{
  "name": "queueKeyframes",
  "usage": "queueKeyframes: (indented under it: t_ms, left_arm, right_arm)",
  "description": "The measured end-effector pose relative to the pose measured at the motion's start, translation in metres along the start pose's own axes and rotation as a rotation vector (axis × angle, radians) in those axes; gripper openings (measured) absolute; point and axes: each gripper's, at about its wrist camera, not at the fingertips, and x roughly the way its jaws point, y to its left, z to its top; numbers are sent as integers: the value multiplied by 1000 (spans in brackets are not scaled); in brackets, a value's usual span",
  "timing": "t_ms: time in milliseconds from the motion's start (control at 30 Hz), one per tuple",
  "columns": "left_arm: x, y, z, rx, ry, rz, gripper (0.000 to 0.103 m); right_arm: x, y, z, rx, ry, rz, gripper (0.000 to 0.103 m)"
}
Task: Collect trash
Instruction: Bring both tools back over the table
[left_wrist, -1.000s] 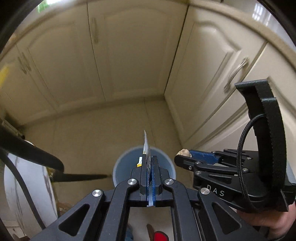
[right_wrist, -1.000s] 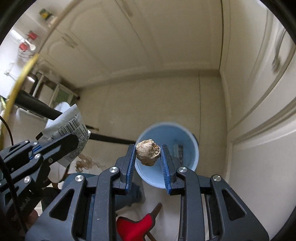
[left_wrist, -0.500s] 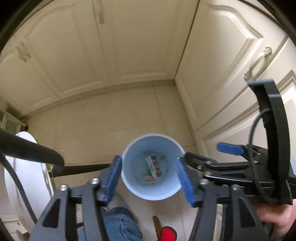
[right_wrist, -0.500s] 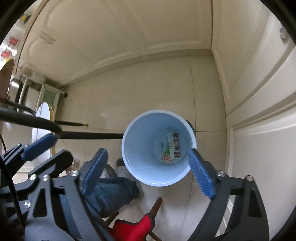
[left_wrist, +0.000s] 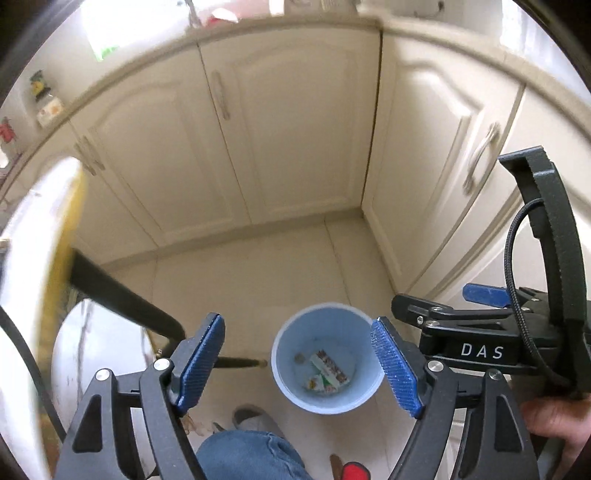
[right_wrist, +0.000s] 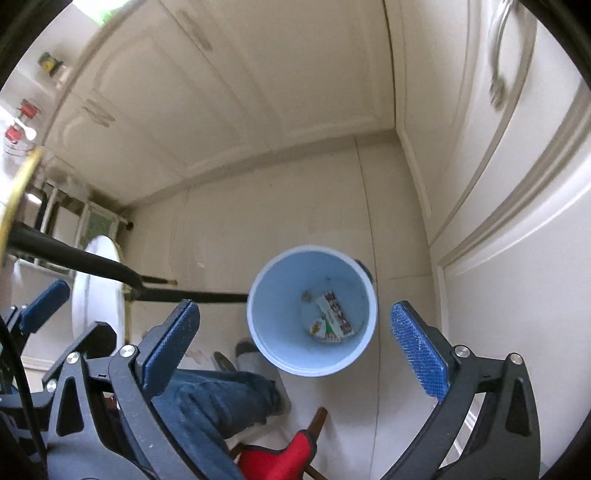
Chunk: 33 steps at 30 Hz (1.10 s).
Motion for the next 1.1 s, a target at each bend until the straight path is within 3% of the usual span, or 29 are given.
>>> queueKeyframes:
  t_ms: [200,367,500,733,833,1100]
  left_arm:
    - [-63,4,-4,-18,-164,-1,85]
    - [-124,18,-21,-55,-306,47,94]
    - [-160,47,-37,-150,-388,116,101]
    - [-209,93,-79,-317,-453,287,102]
    - [-235,101,-107,-393,-477,325,102]
    - [-317,131,-180,-546,-504,445,102]
  right_arm:
    - [-73,41,5,-55,-155,28,103]
    - [-137,101,6,-165,-290,91,103]
    - [-171,156,2,-255,-356,137,103]
    - [-213,254,-19,-404,-454,196,103]
    - [-223,297,-32,-477,-480,229,103]
    - [-233,370,-61,-614,-508,290,103]
